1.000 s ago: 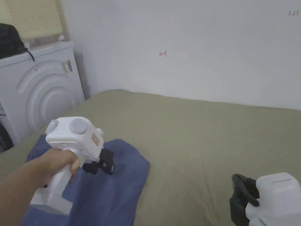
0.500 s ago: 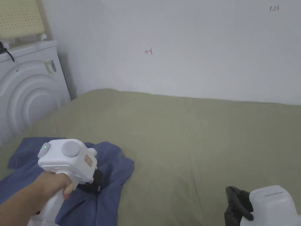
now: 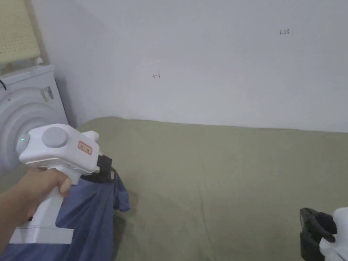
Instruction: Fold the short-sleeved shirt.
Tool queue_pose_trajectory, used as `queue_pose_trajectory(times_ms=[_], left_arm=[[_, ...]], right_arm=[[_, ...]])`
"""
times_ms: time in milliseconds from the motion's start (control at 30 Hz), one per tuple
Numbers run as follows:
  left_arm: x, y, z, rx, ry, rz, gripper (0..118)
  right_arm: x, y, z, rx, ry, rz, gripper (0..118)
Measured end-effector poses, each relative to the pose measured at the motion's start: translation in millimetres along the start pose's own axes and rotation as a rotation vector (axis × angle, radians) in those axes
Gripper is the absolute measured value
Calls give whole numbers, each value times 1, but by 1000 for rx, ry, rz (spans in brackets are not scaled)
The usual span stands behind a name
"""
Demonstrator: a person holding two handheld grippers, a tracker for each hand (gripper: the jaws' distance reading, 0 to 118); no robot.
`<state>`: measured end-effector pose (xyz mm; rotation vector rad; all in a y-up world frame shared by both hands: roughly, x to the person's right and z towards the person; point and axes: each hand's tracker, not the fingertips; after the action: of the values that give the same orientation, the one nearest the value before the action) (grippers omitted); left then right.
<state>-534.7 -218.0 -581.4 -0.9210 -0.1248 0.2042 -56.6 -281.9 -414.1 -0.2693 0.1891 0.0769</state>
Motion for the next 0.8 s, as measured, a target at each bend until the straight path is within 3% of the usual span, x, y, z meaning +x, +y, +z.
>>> queue_pose_trajectory(times_ms=[133,300,400,633,800], left_arm=[[67,10,27,3,-36,-94,0],[169,24,34,53,-204,-176,0],[243,25,20,26,-289,-303,0],[418,-27,-26,-87,-525,-488,0],[504,-74,-57,-193,-676,-600,0]], right_arm=[[36,6,26,10,-64,-20,7],[84,9,63,14,-158,-20,7],[116,11,88,12,-232,-25,7],[185,2,142,-12,-413,-30,7],[219,-10,169,-40,-510,-58,7]])
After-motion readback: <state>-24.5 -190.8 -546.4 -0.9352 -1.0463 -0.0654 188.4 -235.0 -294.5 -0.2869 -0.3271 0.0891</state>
